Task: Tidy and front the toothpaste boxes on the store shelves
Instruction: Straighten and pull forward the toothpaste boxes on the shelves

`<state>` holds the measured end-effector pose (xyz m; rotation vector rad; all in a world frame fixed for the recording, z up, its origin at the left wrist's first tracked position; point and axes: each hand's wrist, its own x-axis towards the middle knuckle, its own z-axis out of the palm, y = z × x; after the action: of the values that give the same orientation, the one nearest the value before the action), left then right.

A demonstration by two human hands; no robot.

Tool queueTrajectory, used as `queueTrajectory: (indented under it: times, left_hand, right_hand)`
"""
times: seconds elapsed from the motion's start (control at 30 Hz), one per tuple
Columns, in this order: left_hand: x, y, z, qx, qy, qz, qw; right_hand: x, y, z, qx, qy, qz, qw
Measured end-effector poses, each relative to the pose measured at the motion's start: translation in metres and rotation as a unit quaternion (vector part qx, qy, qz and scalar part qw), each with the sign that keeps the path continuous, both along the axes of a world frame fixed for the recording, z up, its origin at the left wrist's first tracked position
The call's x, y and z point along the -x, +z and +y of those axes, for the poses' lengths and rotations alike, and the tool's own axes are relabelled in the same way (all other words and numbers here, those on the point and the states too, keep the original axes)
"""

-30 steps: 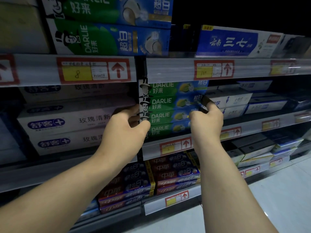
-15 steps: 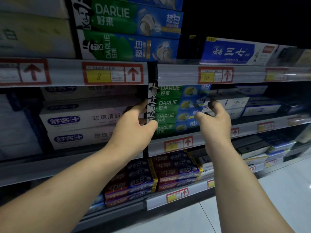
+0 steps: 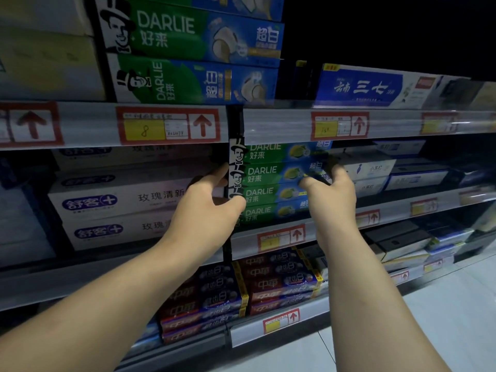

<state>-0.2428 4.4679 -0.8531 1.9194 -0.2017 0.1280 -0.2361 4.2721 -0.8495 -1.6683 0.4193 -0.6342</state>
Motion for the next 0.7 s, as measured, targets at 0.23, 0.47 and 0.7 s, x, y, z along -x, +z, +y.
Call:
queueTrajectory:
  times: [0.23,0.47,0.7]
  left_hand:
    - [-0.001,-0.001,0.002,-0.012,-0.003,0.0,1.0]
    - [-0.002,-0.001,0.002,-0.007,-0.005,0.003,1.0]
    - [0.009,0.006,0.014,-0.048,-0.025,-0.034,0.998]
  right_hand:
    - [-0.008,-0.003,0.003,-0.009,-0.019,-0.001,1.0]
    - [-0.008,-0.004,0.002,0.018,-0.022,0.02,0.999]
    - [0.012,-0.001,0.007,0.118,-0.039,0.036,0.992]
